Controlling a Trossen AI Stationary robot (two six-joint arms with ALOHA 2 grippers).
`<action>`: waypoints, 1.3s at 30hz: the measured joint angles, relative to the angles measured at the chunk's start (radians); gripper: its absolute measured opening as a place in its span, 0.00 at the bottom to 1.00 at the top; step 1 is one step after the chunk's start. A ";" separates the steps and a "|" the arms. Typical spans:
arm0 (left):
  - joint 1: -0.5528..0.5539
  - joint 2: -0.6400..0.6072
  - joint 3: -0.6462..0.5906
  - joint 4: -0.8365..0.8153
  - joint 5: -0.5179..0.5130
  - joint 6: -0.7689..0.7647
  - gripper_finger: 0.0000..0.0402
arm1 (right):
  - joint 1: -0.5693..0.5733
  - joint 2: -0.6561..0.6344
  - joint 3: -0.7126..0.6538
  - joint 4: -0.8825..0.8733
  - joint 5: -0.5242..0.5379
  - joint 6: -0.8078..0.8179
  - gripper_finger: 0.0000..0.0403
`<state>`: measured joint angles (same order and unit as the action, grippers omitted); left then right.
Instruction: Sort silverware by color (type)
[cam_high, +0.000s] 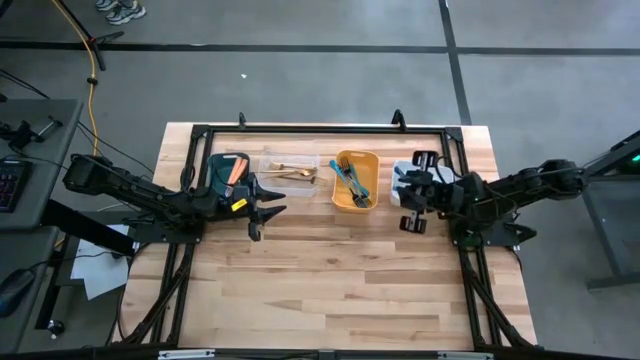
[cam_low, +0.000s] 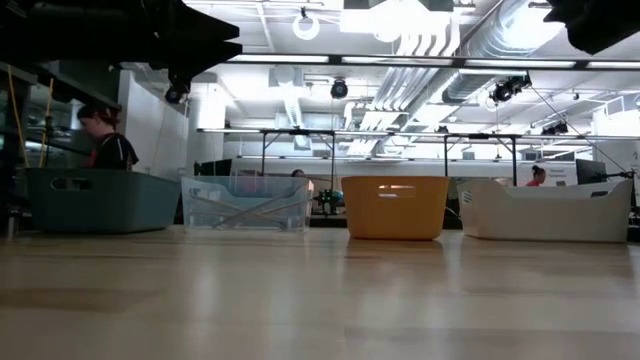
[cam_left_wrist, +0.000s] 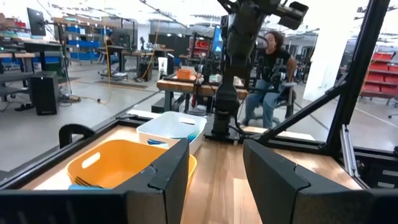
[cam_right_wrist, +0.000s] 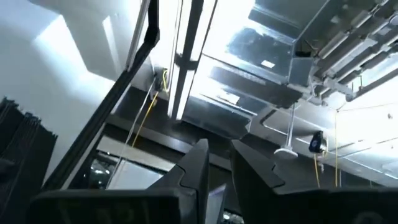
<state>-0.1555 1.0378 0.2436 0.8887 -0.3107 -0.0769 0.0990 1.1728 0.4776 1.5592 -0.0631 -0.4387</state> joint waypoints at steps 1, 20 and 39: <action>0.000 0.000 0.000 0.000 0.000 0.000 0.36 | 0.000 0.001 0.001 -0.006 -0.001 -0.004 0.15; 0.000 0.000 0.000 -0.001 0.000 -0.017 0.36 | -0.005 -0.002 -0.022 -0.039 0.308 -0.329 0.15; 0.000 0.000 0.000 -0.001 0.000 -0.016 0.36 | -0.009 -0.008 0.112 0.012 0.698 -1.048 0.15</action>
<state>-0.1555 1.0378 0.2436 0.8879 -0.3105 -0.0933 0.0897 1.1652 0.5896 1.5708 0.6353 -1.4864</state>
